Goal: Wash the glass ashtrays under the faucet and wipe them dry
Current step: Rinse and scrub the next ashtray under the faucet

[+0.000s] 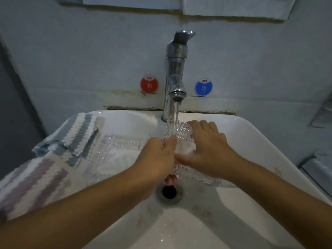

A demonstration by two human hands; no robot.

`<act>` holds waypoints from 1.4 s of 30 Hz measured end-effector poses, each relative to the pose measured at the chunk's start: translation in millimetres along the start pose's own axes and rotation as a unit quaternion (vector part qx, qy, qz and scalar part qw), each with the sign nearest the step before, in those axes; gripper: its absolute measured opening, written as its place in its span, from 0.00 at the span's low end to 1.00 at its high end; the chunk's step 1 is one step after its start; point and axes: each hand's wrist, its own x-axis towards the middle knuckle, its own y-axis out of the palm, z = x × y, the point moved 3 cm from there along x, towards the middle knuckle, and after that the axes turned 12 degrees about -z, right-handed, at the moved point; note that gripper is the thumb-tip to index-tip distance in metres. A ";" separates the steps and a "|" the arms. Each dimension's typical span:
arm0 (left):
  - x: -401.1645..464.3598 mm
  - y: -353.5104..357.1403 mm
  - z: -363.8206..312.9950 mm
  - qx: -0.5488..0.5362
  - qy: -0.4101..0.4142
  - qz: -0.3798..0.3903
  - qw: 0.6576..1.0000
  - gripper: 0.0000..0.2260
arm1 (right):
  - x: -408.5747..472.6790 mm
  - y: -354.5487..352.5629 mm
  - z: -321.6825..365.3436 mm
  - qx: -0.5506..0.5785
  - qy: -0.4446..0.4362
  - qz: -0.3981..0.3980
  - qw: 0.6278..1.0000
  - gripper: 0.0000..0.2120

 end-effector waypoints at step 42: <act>2.7 -11.0 -7.8 -0.059 -0.046 -0.034 0.997 0.06 | 4.6 -6.8 -15.8 0.391 0.264 0.004 0.882 0.29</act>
